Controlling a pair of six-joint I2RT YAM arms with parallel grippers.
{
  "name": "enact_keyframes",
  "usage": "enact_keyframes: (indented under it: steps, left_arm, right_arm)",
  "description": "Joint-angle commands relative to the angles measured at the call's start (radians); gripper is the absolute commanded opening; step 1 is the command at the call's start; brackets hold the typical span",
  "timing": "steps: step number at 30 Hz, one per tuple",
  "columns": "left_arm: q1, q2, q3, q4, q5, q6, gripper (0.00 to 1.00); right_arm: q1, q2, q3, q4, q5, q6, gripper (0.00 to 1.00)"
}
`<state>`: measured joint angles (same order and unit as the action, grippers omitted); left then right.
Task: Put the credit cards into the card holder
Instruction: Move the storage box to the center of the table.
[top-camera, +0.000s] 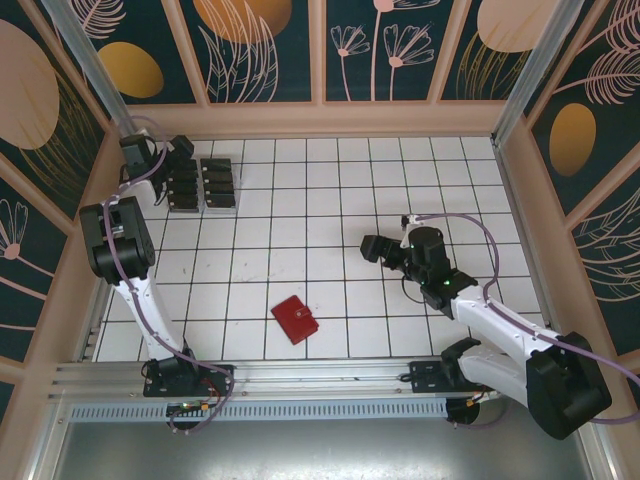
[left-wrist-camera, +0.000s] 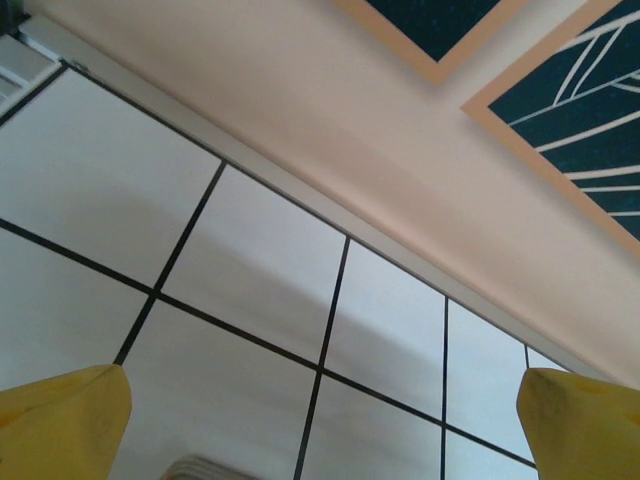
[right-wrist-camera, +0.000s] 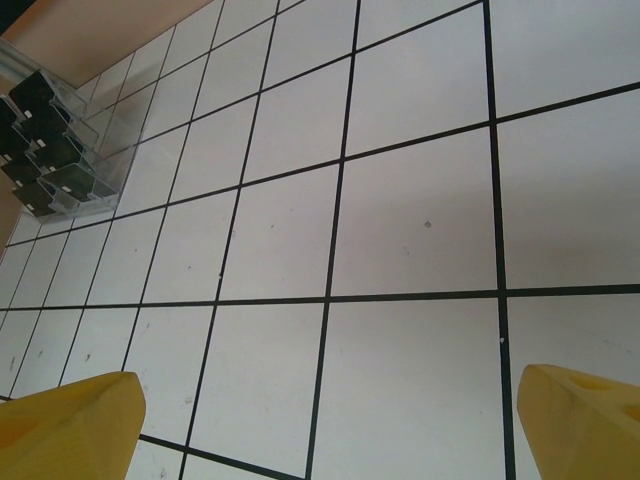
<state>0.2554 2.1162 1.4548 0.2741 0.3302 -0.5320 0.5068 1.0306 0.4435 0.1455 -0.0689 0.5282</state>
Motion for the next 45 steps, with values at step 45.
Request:
enact_keyframes:
  steps: [45]
  left_arm:
    - [-0.402,-0.306,-0.673,0.650,0.064,-0.399,0.98]
  right_arm:
    - [-0.019,-0.060,-0.020,-0.075,0.001,0.084,0.92]
